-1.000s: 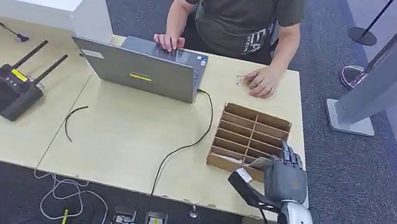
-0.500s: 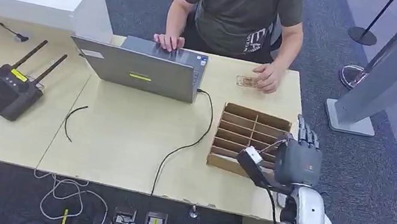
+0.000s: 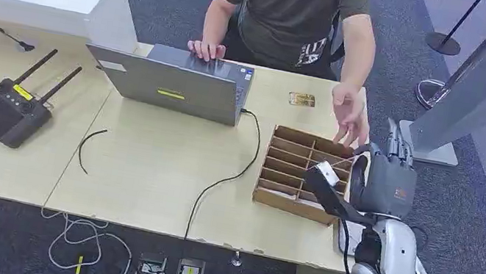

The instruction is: Pass the card to the sensor for recognition and then transmit it.

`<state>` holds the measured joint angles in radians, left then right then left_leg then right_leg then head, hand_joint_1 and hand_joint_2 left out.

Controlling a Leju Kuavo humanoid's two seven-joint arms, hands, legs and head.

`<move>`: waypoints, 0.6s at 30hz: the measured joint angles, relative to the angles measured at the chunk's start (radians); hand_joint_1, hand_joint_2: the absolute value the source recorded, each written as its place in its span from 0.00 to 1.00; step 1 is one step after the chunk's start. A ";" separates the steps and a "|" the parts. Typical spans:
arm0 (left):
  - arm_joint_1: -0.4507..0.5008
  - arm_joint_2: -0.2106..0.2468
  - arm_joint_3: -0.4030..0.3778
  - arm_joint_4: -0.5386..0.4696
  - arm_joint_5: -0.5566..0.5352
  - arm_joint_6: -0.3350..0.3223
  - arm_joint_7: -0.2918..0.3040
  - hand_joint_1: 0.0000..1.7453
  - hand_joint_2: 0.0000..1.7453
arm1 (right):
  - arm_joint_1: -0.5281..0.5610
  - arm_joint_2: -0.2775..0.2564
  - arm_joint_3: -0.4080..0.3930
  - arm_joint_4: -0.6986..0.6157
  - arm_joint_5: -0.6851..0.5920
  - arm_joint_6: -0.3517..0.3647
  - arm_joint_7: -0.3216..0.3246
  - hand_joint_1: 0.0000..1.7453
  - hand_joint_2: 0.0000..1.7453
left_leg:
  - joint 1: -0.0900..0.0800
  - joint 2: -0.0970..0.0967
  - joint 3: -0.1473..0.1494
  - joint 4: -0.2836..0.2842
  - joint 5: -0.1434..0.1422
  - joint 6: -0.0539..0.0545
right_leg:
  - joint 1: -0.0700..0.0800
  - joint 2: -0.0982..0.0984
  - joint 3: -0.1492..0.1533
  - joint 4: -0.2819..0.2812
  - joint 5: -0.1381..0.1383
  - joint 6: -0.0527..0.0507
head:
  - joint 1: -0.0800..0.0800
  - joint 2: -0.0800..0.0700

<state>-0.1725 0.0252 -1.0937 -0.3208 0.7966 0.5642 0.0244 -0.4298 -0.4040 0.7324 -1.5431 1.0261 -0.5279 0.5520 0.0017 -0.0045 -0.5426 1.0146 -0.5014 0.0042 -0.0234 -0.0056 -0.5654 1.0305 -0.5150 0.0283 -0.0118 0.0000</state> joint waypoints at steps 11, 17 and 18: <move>-0.024 -0.005 -0.011 -0.005 -0.056 -0.024 0.035 0.00 0.00 | -0.034 0.003 -0.034 0.011 0.102 0.064 0.027 1.00 1.00 | 0.000 0.000 0.000 0.000 0.000 0.000 | 0.000 0.000 0.000 0.000 0.000 0.000 | 0.000 0.000; -0.028 -0.011 -0.013 -0.005 -0.069 -0.027 0.041 0.00 0.00 | -0.060 0.008 -0.050 0.040 0.129 0.082 0.040 1.00 1.00 | 0.000 0.000 0.000 0.000 0.000 0.000 | 0.000 0.000 0.000 0.000 0.000 0.000 | 0.000 0.000; -0.029 -0.012 -0.013 -0.005 -0.074 -0.028 0.041 0.00 0.00 | -0.061 0.008 -0.051 0.044 0.130 0.084 0.042 1.00 1.00 | 0.000 0.000 0.000 0.000 0.000 0.000 | 0.000 0.000 0.000 0.000 0.000 0.000 | 0.001 0.000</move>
<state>-0.2010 0.0133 -1.1063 -0.3258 0.7221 0.5360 0.0656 -0.4904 -0.3956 0.6813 -1.4996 1.1558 -0.4437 0.5939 0.0017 -0.0042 -0.5429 1.0146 -0.5014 0.0042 -0.0234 -0.0056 -0.5654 1.0305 -0.5147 0.0281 -0.0111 0.0000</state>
